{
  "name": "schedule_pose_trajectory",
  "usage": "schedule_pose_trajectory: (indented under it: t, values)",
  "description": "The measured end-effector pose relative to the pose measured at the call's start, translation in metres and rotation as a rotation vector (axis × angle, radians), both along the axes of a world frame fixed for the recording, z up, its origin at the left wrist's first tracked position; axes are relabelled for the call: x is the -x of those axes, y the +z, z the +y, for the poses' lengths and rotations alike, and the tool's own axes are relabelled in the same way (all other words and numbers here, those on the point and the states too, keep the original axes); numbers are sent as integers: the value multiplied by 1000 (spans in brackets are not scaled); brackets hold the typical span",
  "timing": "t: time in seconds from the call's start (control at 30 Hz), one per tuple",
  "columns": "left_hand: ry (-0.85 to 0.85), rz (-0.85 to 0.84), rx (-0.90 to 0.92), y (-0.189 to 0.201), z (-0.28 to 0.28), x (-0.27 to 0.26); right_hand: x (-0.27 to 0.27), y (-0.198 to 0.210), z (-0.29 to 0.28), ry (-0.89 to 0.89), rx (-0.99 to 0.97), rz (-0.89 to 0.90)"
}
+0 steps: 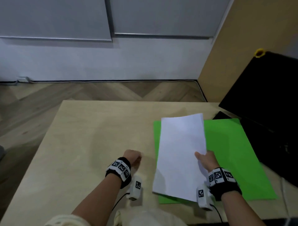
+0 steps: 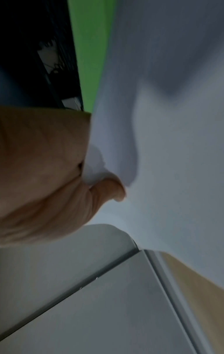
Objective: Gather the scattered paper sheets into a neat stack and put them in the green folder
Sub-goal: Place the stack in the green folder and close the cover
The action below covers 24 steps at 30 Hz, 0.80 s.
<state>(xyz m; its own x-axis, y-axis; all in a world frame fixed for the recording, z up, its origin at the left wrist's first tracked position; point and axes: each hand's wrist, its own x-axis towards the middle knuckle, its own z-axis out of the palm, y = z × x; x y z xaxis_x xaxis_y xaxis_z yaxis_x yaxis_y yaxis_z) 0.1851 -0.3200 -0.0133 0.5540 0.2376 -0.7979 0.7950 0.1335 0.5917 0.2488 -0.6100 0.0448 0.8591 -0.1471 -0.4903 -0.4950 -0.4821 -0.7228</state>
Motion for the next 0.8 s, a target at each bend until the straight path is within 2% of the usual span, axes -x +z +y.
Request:
schedule_pose_trajectory:
  t: [0.1,0.2,0.37,0.47,0.6,0.8]
  values:
    - [-76,44,-121,-12,-27,-9,-7,-11,-56,-81,176,34]
    - [-137,46,-210,-6,-58,-19,-9,-19,-90,-135,230,99]
    - [-92,62,-269,-9,-94,-31,-2,-33,-103,-158,206,158]
    - [-71,70,-387,-5,-107,-31,1,-41,-100,-186,162,169]
    - [-57,-61,-358,10,-122,-30,-2,-41,-106,-216,25,166]
    - [-55,-338,-568,60,-81,-21,-23,-30,-125,-146,59,112]
